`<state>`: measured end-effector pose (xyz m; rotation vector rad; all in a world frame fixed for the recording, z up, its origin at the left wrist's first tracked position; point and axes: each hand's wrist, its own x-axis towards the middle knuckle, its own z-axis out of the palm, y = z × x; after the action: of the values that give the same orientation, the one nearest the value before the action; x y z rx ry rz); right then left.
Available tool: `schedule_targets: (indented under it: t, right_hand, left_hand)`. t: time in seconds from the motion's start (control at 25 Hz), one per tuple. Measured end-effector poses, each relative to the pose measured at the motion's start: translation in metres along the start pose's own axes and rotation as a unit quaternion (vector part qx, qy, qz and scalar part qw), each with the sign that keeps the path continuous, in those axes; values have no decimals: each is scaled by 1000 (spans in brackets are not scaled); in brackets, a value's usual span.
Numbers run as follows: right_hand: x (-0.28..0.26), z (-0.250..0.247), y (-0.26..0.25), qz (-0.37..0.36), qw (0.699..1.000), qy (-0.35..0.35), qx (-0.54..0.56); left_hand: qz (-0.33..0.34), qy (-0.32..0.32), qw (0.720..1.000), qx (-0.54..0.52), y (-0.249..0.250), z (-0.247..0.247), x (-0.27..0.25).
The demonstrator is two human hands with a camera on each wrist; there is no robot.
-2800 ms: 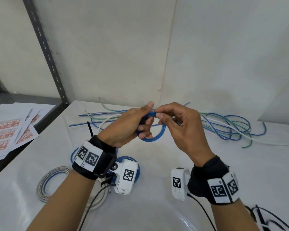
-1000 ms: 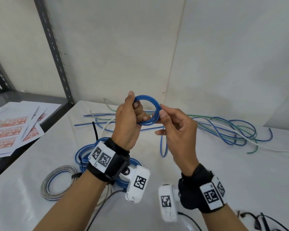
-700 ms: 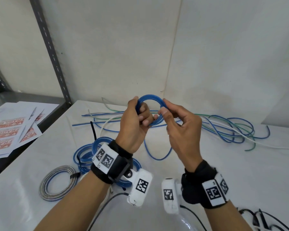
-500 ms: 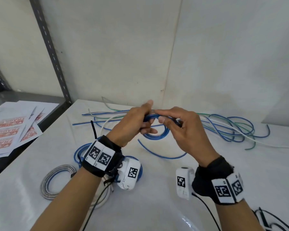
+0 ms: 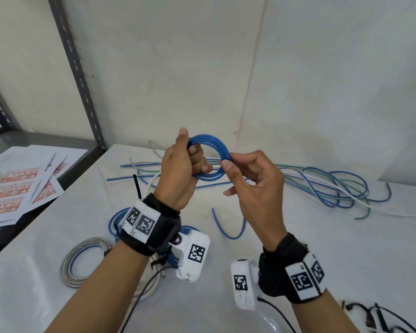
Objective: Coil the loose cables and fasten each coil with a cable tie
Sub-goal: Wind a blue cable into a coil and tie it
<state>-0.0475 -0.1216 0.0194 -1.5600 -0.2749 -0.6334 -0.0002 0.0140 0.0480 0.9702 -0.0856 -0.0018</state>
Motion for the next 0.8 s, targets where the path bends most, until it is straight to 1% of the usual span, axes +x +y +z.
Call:
schedule_targets:
  t: [0.12,0.2,0.28,0.36,0.4,0.52,0.56,0.6,0.64,0.72,0.8]
  right_hand:
    - [2,2,3,12,999,25,33]
    - [8,-7,2,8,999,27,38]
    - [15,-19,-1,1,1000,-7,8]
    - [19,-30,-3,-4,996,-69,-49]
    - [20,-33,-4,-2,993,-94,-78]
    - [22,-39,-4,2,983,-131,-126]
    - [23,-41,-5,1,983,-133,-128]
    - [22,-41,-5,-1,984,-127,-126]
    - [22,-40,-5,-2,987,-113,-116]
    - [21,-37,-4,11,995,-73,-69]
    - [18,-29,-4,30,998,-52,-20]
  left_hand:
    - [-24,-20,999,-23,-5,2,0]
    - [-42,-46,998,0,-7,0,2]
    - [-48,-87,991,87,-7,-4,3]
    - [-47,-140,968,205,-6,-4,2]
    - [-50,-158,955,248,-6,-4,-1]
    - [-70,-195,934,291,-8,-1,-7]
    - [-69,-202,933,290,-8,1,-8]
    - [-64,-193,940,276,-9,1,-7]
    - [-60,-169,954,240,-7,0,-5]
    - [-61,-119,983,125,-2,-2,-1]
    - [-56,-89,994,30,0,-3,2]
